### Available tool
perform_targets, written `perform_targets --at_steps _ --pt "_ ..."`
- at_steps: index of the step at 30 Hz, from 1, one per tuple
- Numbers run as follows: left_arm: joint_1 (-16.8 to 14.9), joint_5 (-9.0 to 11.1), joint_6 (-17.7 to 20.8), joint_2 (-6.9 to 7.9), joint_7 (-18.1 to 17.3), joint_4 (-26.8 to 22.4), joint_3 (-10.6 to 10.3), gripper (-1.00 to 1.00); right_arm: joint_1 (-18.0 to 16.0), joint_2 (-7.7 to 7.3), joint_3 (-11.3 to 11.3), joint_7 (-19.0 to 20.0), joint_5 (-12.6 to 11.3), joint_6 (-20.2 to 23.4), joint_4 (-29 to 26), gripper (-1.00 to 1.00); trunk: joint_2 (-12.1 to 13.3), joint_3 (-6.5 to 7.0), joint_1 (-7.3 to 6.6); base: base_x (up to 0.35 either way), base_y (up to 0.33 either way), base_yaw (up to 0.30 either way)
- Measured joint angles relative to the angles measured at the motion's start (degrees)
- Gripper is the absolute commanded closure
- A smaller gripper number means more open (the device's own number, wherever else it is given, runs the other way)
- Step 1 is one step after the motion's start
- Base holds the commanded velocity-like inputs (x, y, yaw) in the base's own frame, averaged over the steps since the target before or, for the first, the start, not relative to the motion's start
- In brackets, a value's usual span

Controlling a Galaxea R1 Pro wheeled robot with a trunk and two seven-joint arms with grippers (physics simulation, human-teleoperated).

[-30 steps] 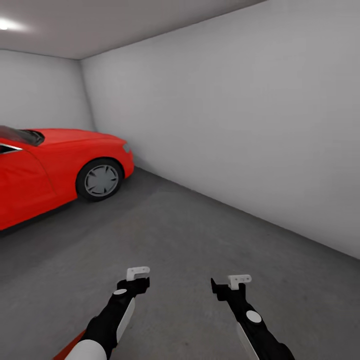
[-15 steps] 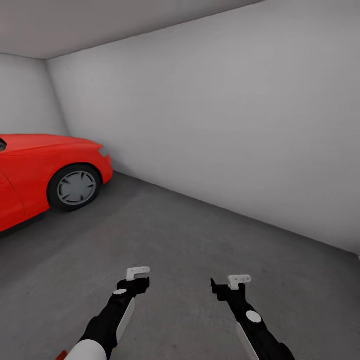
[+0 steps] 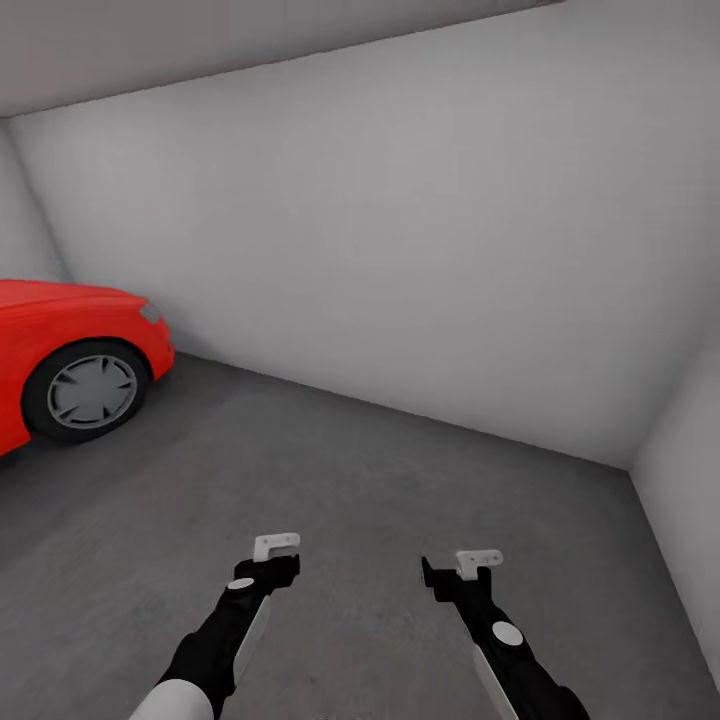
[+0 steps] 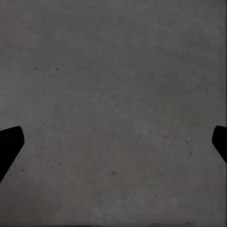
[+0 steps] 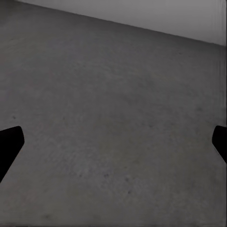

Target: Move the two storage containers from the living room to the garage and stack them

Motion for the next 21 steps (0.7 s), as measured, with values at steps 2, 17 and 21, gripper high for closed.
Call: perform_targets --at_steps 2,17,21 --pt "0.00 0.00 0.00 0.00 0.00 0.00 -0.02 -1.00 0.00 0.00 0.00 0.00 0.00 0.00 0.00 -1.00 0.00 0.09 0.00 -0.234 -0.191 -0.278" --pt "0.00 0.00 0.01 0.00 0.00 -0.01 0.01 -1.00 0.00 0.00 0.01 0.00 0.00 0.00 0.01 -1.00 -0.01 0.78 -0.02 -0.029 -0.022 -0.278" --pt "0.00 0.00 0.01 0.00 0.00 -0.01 0.01 -1.00 0.00 0.00 0.01 0.00 0.00 0.01 0.01 -1.00 -0.01 0.96 -0.02 0.000 0.000 -0.276"
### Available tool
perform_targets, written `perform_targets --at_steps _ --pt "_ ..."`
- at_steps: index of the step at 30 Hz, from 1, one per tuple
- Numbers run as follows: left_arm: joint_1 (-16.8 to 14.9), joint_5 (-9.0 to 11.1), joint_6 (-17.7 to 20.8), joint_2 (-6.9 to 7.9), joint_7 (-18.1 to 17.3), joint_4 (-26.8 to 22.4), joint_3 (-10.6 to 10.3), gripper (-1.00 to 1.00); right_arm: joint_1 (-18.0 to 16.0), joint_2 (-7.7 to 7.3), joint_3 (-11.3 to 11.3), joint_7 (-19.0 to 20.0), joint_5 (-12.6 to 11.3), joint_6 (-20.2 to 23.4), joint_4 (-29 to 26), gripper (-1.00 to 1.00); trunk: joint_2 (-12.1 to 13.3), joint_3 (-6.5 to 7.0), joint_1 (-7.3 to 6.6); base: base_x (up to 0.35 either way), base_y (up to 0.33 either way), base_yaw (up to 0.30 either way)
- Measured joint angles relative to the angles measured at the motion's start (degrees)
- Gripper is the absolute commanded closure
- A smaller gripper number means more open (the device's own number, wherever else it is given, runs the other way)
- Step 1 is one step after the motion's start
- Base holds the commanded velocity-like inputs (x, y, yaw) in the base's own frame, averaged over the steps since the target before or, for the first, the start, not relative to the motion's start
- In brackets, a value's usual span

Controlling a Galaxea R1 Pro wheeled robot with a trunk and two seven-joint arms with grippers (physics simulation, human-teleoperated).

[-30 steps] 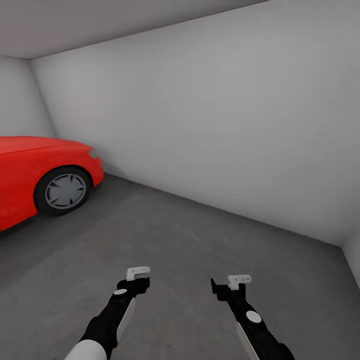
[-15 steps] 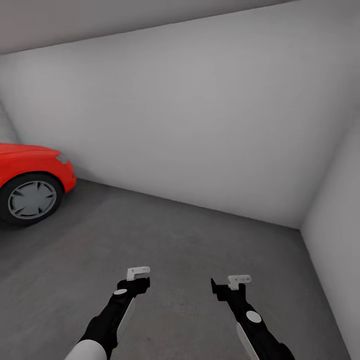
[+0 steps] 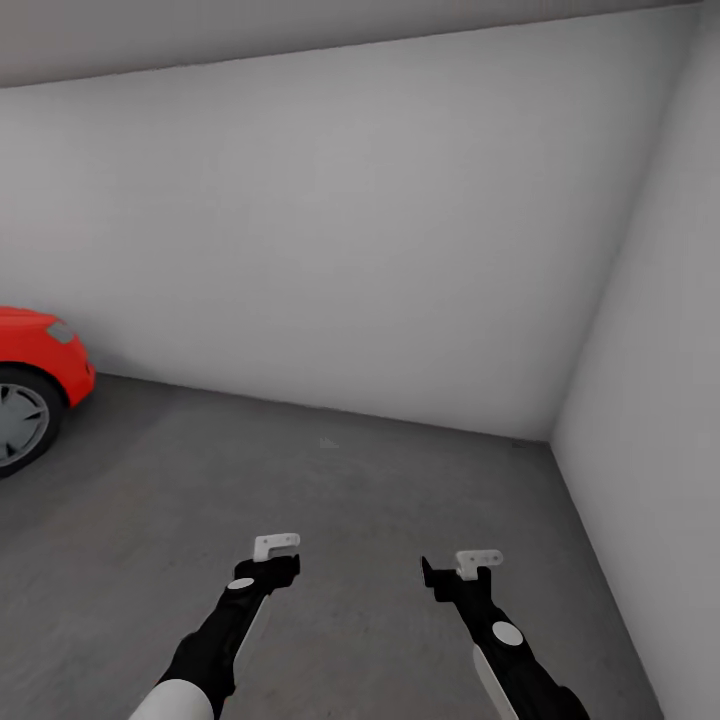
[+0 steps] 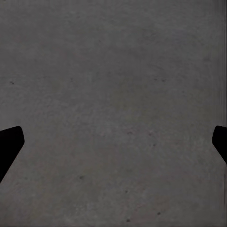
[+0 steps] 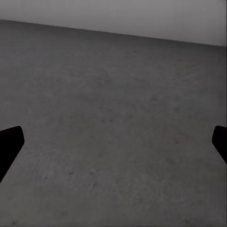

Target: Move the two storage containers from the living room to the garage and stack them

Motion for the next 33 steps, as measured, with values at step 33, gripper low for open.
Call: perform_targets --at_steps 33 --pt "0.00 0.00 0.00 0.08 0.00 0.06 0.00 -1.00 0.00 0.00 0.00 0.00 0.00 0.08 0.09 -1.00 0.00 1.70 0.00 -0.162 0.000 -0.269"
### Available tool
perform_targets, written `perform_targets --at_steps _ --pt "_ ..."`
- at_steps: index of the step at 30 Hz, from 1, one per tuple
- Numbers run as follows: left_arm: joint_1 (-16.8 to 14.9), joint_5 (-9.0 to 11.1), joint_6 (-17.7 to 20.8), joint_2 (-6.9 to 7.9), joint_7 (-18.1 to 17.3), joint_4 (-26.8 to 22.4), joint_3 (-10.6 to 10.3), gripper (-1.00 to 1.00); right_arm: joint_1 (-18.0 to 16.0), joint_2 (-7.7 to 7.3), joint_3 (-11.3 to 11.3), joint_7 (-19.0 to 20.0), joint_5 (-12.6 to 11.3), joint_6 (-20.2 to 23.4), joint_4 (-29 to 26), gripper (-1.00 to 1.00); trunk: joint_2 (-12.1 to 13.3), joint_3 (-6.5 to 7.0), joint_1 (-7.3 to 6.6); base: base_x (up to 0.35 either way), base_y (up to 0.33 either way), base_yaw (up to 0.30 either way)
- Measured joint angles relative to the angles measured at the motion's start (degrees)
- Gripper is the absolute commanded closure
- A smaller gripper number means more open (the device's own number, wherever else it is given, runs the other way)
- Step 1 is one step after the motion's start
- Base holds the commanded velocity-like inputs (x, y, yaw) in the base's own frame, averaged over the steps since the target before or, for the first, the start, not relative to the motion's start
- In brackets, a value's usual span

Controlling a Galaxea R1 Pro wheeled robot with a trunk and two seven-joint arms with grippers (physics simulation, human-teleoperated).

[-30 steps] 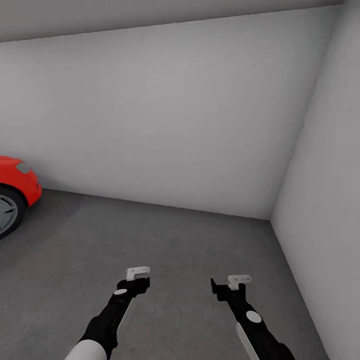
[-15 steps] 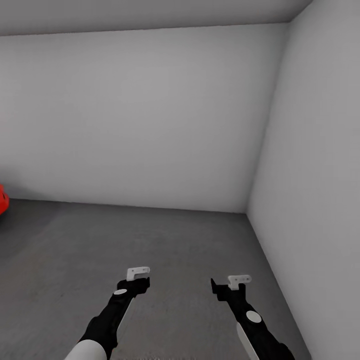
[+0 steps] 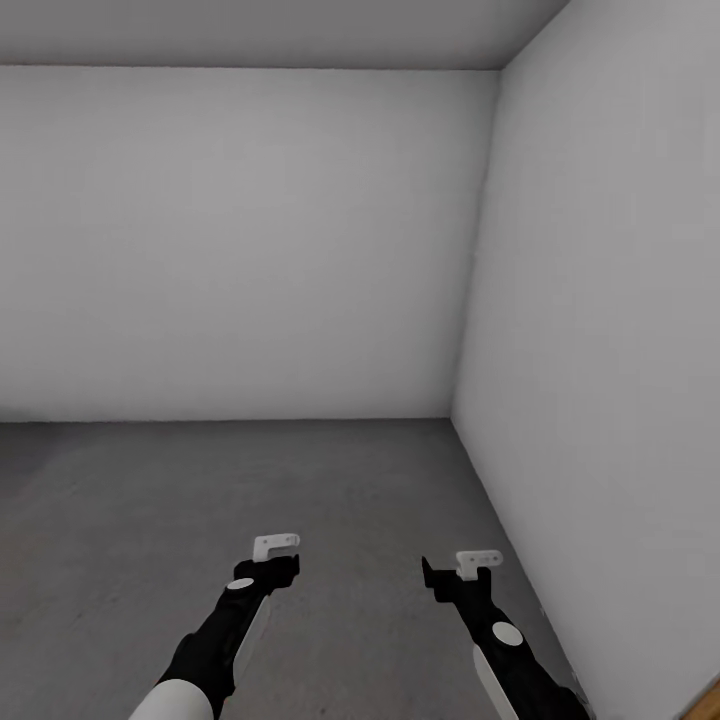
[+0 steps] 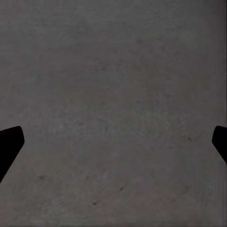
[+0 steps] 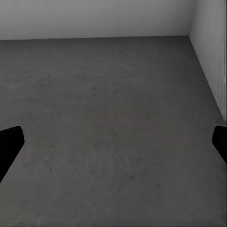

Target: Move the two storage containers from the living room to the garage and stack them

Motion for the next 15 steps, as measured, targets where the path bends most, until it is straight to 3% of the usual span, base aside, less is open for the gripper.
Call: perform_targets --at_steps 15 --pt "-0.01 0.00 0.01 -0.01 0.00 0.01 0.00 -1.00 -0.02 0.00 0.00 0.00 0.00 0.04 0.25 -1.00 -0.04 0.74 0.01 0.000 0.000 -0.267"
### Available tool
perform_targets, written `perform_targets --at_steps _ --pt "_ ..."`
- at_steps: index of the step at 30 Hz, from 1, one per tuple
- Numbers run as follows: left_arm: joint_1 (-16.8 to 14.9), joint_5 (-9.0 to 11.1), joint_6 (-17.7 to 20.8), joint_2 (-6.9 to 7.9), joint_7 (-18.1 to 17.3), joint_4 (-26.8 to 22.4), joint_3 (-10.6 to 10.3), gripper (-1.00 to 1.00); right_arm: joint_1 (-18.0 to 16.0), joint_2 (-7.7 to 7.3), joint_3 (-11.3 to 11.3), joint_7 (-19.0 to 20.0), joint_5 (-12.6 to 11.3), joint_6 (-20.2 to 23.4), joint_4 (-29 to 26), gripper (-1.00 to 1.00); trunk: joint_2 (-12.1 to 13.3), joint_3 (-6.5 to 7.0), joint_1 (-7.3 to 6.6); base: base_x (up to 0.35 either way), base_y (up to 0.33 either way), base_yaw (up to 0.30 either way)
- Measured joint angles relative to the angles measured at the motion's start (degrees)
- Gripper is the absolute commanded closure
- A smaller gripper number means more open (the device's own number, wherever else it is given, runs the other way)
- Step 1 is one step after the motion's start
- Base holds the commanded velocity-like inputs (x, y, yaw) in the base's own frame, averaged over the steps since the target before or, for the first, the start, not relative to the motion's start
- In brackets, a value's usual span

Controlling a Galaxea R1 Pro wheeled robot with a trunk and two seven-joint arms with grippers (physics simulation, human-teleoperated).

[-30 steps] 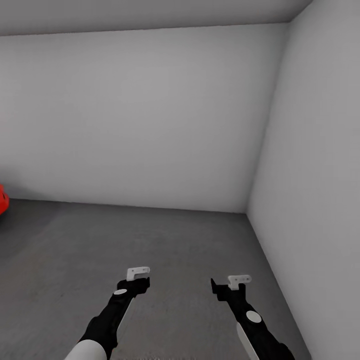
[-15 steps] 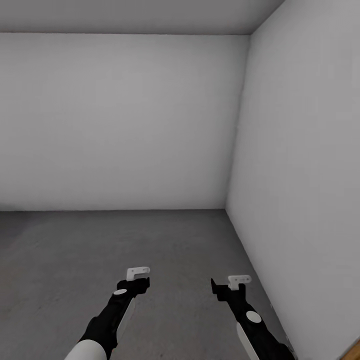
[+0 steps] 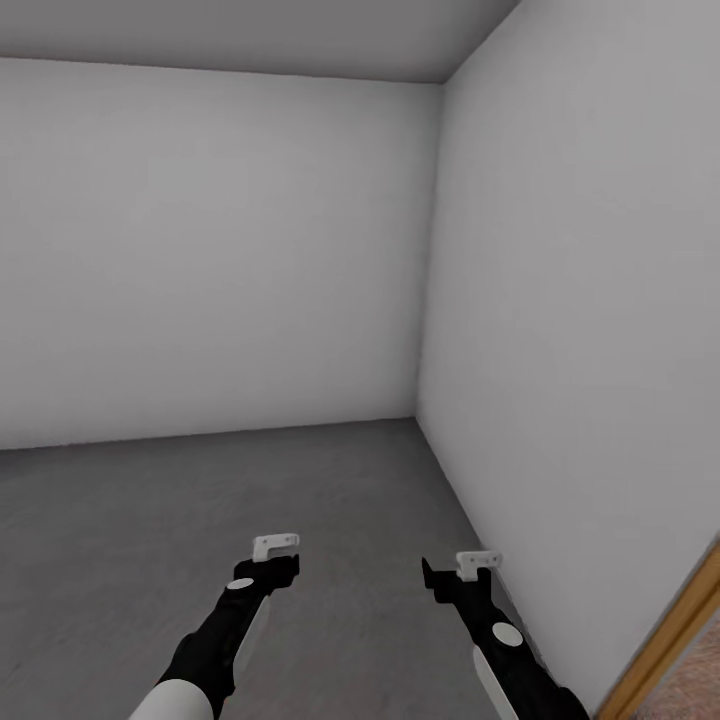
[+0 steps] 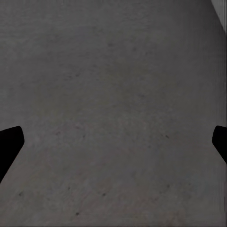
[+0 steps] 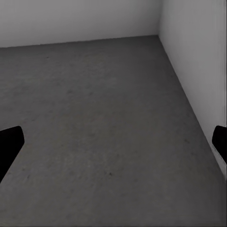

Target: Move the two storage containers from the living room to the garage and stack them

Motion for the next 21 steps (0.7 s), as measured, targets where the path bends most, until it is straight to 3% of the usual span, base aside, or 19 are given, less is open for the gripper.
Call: perform_targets --at_steps 17,21 --pt "-0.02 0.00 -0.25 0.02 0.09 0.87 -0.01 -1.00 -0.02 0.00 0.02 0.00 0.00 -0.05 0.09 -1.00 -0.05 0.84 0.01 -0.003 0.000 -0.266" --pt "-0.02 0.00 -0.25 0.01 0.09 0.87 -0.01 -1.00 -0.02 0.00 0.06 0.00 0.00 -0.05 0.09 -1.00 -0.04 1.06 0.04 -0.221 0.000 -0.263"
